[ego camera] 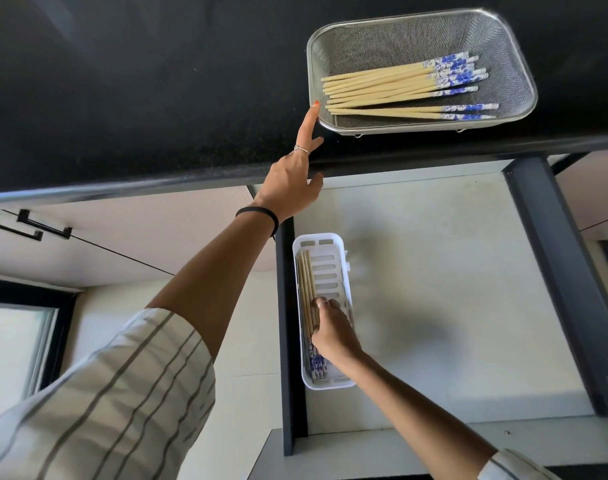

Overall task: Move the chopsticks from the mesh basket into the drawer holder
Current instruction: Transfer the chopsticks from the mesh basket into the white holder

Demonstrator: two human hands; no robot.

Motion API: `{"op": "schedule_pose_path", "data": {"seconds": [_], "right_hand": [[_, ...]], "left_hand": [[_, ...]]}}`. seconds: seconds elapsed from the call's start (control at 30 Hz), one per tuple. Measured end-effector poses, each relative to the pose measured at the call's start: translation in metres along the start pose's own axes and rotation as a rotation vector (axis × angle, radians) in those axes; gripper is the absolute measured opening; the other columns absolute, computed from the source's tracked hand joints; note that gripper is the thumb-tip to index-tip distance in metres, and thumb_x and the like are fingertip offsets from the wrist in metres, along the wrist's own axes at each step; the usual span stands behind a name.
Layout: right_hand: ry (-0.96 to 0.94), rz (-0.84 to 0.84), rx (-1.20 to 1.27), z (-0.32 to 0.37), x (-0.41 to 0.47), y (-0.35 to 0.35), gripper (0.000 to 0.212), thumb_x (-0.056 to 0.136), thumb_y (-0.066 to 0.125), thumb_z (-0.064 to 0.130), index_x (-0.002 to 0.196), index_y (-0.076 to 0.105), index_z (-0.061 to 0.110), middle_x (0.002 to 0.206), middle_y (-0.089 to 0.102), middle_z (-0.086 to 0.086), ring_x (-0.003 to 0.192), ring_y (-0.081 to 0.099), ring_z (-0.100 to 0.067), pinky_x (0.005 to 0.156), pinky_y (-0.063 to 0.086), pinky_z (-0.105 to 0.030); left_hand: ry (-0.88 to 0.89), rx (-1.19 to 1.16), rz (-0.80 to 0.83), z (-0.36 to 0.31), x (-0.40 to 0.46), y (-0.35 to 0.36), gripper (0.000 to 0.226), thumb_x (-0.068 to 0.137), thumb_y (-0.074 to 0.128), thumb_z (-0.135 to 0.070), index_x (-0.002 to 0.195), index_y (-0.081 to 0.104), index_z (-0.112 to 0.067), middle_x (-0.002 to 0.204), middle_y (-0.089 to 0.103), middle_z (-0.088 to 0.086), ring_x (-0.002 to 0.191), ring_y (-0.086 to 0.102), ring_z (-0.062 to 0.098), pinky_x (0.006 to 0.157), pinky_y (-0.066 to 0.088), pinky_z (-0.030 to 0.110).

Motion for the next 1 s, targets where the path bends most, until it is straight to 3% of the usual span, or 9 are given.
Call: {"op": "schedule_pose_path", "data": {"seconds": [0.1, 0.2, 0.4, 0.47, 0.6, 0.7, 0.77, 0.9, 1.0], "right_hand": [[0.031, -0.001, 0.063, -0.001, 0.002, -0.002, 0.056, 0.079, 0.043, -0.012, 0.131, 0.042, 0.009, 0.128, 0.050, -0.012, 0.119, 0.053, -0.029, 0.097, 0.047, -0.037], [0.059, 0.022, 0.063, -0.002, 0.002, -0.002, 0.055, 0.078, 0.046, -0.014, 0.129, 0.044, 0.006, 0.124, 0.052, -0.013, 0.115, 0.054, -0.028, 0.085, 0.043, -0.026], [0.143, 0.116, 0.141, -0.002, 0.005, -0.008, 0.055, 0.079, 0.045, -0.012, 0.132, 0.044, 0.004, 0.129, 0.053, -0.014, 0.115, 0.055, -0.028, 0.086, 0.049, -0.030], [0.169, 0.137, 0.174, -0.002, 0.004, -0.009, 0.055, 0.080, 0.044, -0.011, 0.133, 0.044, 0.004, 0.126, 0.055, -0.014, 0.109, 0.058, -0.027, 0.078, 0.048, -0.028], [0.198, 0.127, 0.180, -0.002, 0.001, -0.008, 0.056, 0.079, 0.041, -0.009, 0.133, 0.043, 0.007, 0.102, 0.054, -0.008, 0.090, 0.053, -0.021, 0.055, 0.040, -0.019], [0.238, 0.105, 0.139, 0.000, -0.003, -0.006, 0.052, 0.080, 0.042, -0.009, 0.129, 0.043, 0.005, 0.110, 0.059, -0.013, 0.100, 0.059, -0.027, 0.075, 0.054, -0.036], [0.247, 0.103, 0.119, 0.002, -0.004, -0.006, 0.050, 0.080, 0.042, -0.008, 0.129, 0.043, 0.002, 0.118, 0.058, -0.018, 0.108, 0.059, -0.031, 0.086, 0.054, -0.039], [0.266, 0.150, 0.153, 0.001, -0.004, -0.006, 0.054, 0.081, 0.040, -0.007, 0.133, 0.039, 0.003, 0.123, 0.056, -0.019, 0.112, 0.058, -0.032, 0.081, 0.051, -0.035], [0.269, 0.175, 0.188, -0.002, -0.005, -0.009, 0.045, 0.082, 0.040, -0.005, 0.125, 0.044, 0.006, 0.122, 0.056, -0.016, 0.109, 0.057, -0.029, 0.081, 0.050, -0.034]], "left_hand": [[-0.001, 0.002, 0.000, 0.000, -0.001, -0.001, 0.099, 0.084, 0.056, 0.000, 0.150, -0.012, -0.028, 0.146, 0.044, 0.006, 0.071, 0.068, 0.016, 0.073, 0.057, 0.029], [-0.002, -0.001, 0.005, -0.001, -0.001, -0.001, 0.098, 0.085, 0.056, 0.000, 0.150, -0.012, -0.027, 0.147, 0.043, 0.006, 0.071, 0.067, 0.014, 0.074, 0.058, 0.032], [-0.001, -0.013, 0.015, -0.003, -0.001, -0.002, 0.098, 0.084, 0.056, 0.001, 0.151, -0.011, -0.024, 0.148, 0.041, 0.007, 0.064, 0.066, 0.014, 0.065, 0.057, 0.022], [-0.003, -0.013, 0.015, -0.003, -0.001, -0.002, 0.098, 0.085, 0.056, 0.002, 0.151, -0.011, -0.023, 0.148, 0.041, 0.007, 0.064, 0.066, 0.016, 0.066, 0.058, 0.024], [-0.005, -0.009, 0.017, -0.004, -0.002, -0.003, 0.097, 0.085, 0.056, 0.001, 0.151, -0.012, -0.023, 0.147, 0.042, 0.008, 0.063, 0.066, 0.016, 0.066, 0.058, 0.025], [0.001, -0.011, 0.018, -0.005, -0.003, -0.004, 0.097, 0.085, 0.056, 0.001, 0.151, -0.012, -0.023, 0.147, 0.042, 0.008, 0.070, 0.068, 0.019, 0.068, 0.059, 0.029], [0.000, -0.016, 0.018, -0.005, -0.003, -0.004, 0.098, 0.085, 0.056, 0.002, 0.151, -0.012, -0.023, 0.147, 0.041, 0.009, 0.078, 0.069, 0.020, 0.072, 0.059, 0.031], [0.006, -0.021, 0.020, -0.006, -0.003, -0.004, 0.098, 0.085, 0.055, 0.001, 0.151, -0.012, -0.023, 0.147, 0.041, 0.010, 0.088, 0.068, 0.019, 0.079, 0.058, 0.034], [0.007, -0.020, 0.022, -0.006, -0.002, -0.004, 0.098, 0.085, 0.056, 0.002, 0.151, -0.012, -0.022, 0.148, 0.041, 0.009, 0.078, 0.069, 0.018, 0.071, 0.058, 0.025]]}}
Point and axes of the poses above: each hand's wrist, its own x-axis towards the middle knuckle, its own y-axis out of the palm, z = x × y, the point moved 4 cm from there along x, towards the middle knuckle
